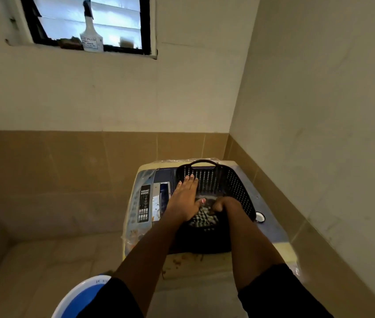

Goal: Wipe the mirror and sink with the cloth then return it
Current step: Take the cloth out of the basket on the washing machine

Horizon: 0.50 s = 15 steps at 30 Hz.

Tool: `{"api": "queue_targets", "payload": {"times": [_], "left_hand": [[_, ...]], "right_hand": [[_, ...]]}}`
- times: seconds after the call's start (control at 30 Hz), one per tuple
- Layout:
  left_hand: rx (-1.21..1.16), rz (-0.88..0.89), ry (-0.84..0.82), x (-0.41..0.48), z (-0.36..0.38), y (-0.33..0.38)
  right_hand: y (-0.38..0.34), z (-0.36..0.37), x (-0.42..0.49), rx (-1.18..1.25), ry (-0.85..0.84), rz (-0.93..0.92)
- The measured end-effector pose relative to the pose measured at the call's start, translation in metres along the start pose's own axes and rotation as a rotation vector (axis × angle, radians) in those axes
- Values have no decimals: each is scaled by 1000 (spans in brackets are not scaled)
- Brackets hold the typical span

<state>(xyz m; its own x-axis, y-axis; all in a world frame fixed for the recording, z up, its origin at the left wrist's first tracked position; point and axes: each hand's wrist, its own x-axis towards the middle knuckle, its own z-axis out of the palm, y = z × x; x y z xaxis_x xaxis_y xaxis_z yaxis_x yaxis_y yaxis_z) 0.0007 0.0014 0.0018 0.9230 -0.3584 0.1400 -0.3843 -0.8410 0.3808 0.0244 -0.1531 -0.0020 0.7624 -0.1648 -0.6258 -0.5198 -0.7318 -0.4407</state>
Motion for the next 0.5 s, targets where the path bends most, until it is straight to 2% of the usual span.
{"api": "queue_targets", "payload": {"times": [0.03, 0.17, 0.23, 0.33, 0.43, 0.5], "left_hand": [[-5, -1, 15, -1, -1, 0], [2, -3, 11, -2, 2, 0], [6, -2, 12, -2, 2, 0], [7, -5, -2, -3, 3, 3], [14, -3, 24, -6, 3, 3], [25, 7, 41, -8, 4, 3]], "right_hand": [[-7, -2, 1, -88, -36, 84], [-15, -4, -2, -189, -111, 54], [-11, 1, -2, -171, -154, 77], [0, 7, 5, 4, -167, 16], [2, 7, -4, -188, -183, 65], [-1, 2, -5, -117, -154, 22]]}}
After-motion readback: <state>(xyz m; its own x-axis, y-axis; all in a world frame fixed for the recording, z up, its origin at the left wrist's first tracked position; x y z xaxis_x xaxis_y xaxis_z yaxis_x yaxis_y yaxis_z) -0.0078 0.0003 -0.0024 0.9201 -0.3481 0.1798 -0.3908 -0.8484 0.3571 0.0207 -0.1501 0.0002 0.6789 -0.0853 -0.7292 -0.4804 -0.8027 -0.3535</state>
